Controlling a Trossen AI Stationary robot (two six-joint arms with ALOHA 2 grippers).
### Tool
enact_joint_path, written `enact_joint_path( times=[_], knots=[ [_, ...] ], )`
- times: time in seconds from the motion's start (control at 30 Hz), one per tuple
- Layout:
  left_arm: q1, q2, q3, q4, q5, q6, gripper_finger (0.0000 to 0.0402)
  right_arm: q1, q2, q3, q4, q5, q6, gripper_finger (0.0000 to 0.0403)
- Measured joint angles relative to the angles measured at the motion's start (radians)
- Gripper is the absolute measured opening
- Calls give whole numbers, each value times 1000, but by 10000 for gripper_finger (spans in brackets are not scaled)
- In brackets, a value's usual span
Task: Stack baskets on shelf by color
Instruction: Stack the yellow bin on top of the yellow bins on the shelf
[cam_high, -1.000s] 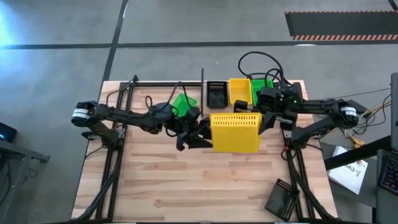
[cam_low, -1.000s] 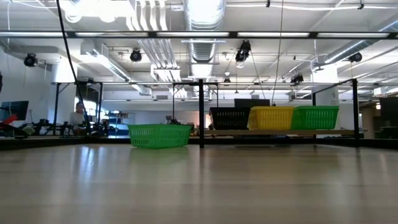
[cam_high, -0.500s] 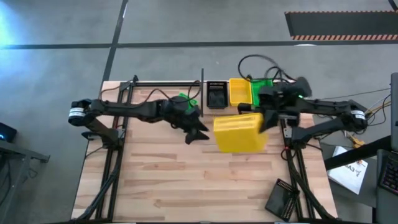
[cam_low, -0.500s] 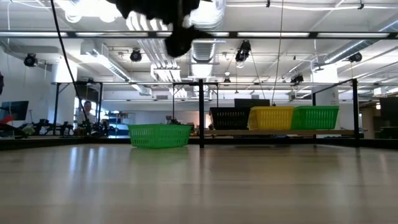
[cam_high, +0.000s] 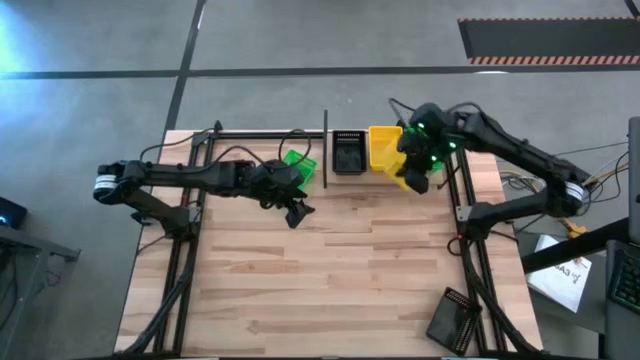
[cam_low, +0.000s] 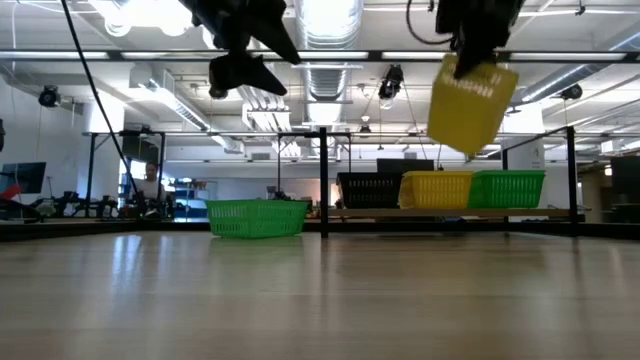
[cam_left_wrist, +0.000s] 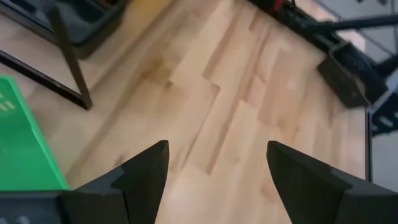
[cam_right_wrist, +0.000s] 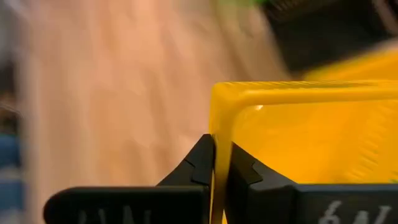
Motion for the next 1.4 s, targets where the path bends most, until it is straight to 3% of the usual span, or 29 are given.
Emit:
enact_joint_path(
  times=[0.17, 0.37, 0.7, 0.97, 1.1, 1.27, 1.4],
  knots=[
    [-80, -8, 0, -65, -57, -57, 255, -21, 198, 113, -106, 223, -216, 8],
    [-198, -5, -4, -202, -201, -193, 255, -17, 367, 211, -118, 385, -390, 8],
    [-334, -5, -78, -200, -281, -416, 255, -18, 485, 245, -114, 413, -447, 8],
    [-366, -5, -81, -162, -322, -446, 255, -20, 549, 245, -91, 418, -442, 8],
    [-368, -5, -81, -134, -327, -446, 255, -20, 566, 243, -91, 475, -441, 12],
    [-370, -5, -81, -116, -329, -446, 255, -20, 567, 238, -91, 494, -441, 44],
    [-370, -5, -82, -115, -329, -446, 255, -20, 557, 240, -97, 493, -423, 94]
  ],
)
